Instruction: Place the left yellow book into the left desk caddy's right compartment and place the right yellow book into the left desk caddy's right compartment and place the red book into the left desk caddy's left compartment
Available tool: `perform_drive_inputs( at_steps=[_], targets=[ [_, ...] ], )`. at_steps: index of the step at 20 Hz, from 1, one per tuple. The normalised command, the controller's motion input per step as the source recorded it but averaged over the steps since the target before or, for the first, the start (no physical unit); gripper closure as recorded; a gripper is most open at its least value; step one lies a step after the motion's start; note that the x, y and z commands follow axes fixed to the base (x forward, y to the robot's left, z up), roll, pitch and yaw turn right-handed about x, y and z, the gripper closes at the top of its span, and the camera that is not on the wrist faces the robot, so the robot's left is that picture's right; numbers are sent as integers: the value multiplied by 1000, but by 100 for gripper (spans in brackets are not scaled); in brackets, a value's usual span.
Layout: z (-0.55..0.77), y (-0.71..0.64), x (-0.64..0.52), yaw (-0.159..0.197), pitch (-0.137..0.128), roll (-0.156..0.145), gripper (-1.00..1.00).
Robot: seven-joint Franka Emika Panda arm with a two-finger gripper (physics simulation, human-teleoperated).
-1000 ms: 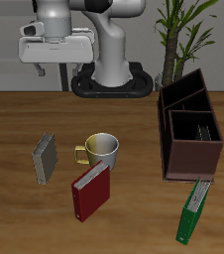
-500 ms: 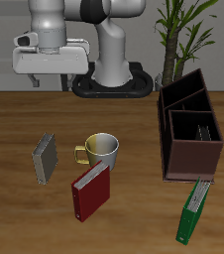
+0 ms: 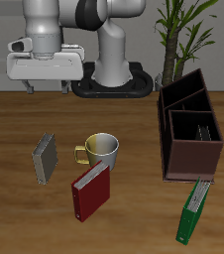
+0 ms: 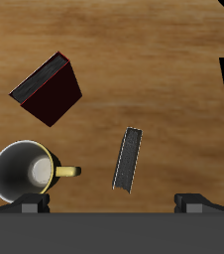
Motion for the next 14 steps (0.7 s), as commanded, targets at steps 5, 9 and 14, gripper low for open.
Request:
perform_drive_inputs(
  at_steps=[5, 9, 14],
  targets=[
    [-222, -120, 106, -16, -18, -19, -100],
    [-362, -201, 135, -69, -1, -45, -100],
    [-278, -78, 110, -45, 19, -36, -100]
  ],
)
